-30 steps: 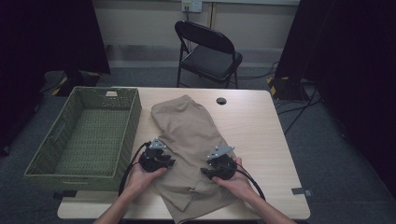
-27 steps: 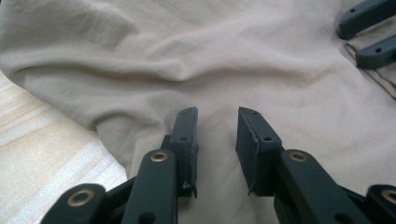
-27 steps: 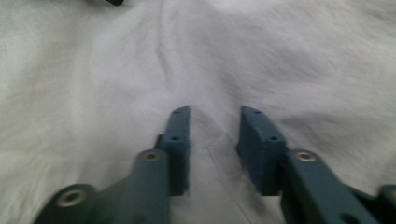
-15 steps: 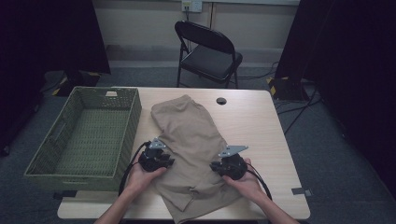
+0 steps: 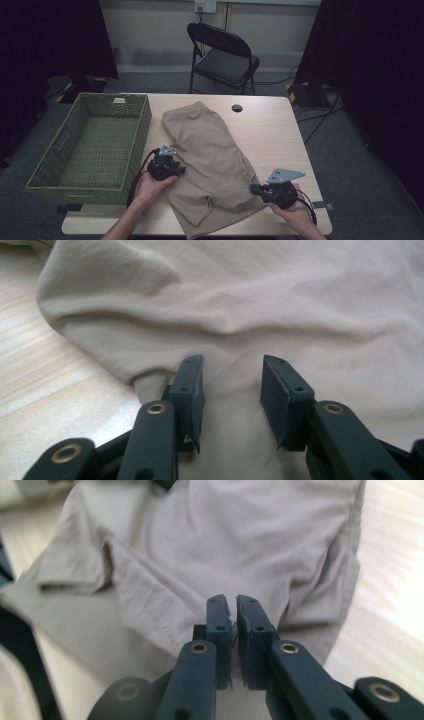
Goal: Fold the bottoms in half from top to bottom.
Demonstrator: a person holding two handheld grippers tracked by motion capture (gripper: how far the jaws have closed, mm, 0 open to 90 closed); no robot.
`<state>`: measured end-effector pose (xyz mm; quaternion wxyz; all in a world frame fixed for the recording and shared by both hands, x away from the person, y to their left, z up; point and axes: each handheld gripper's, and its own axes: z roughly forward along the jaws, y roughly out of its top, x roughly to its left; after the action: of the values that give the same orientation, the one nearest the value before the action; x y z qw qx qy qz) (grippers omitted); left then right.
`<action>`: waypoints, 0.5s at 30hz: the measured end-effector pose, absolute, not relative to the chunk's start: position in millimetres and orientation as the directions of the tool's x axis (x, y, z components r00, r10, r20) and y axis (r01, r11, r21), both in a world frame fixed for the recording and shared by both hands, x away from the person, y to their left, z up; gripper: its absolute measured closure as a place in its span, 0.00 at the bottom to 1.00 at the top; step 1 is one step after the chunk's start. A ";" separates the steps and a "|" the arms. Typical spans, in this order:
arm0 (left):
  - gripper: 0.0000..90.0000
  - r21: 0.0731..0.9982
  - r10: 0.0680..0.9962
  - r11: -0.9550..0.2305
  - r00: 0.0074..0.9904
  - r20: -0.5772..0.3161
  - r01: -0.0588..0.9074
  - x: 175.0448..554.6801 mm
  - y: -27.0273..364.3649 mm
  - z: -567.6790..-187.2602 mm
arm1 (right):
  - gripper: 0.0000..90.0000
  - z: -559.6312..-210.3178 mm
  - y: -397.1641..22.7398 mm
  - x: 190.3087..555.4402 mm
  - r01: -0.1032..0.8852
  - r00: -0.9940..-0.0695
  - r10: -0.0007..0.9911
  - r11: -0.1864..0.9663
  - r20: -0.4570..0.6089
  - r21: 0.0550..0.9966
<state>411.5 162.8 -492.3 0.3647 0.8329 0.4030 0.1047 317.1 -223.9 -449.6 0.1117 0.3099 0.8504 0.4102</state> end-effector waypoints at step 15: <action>0.70 0.718 0.704 -0.403 0.694 -0.153 0.568 406.0 155.6 -477.6 | 0.71 -454.3 -227.5 329.4 0.471 -0.747 0.662 0.461 0.062 0.752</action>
<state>406.0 155.6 -477.6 0.3908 0.8331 0.3815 0.0873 329.4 -227.5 -454.3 0.1206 0.3349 0.8462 0.3966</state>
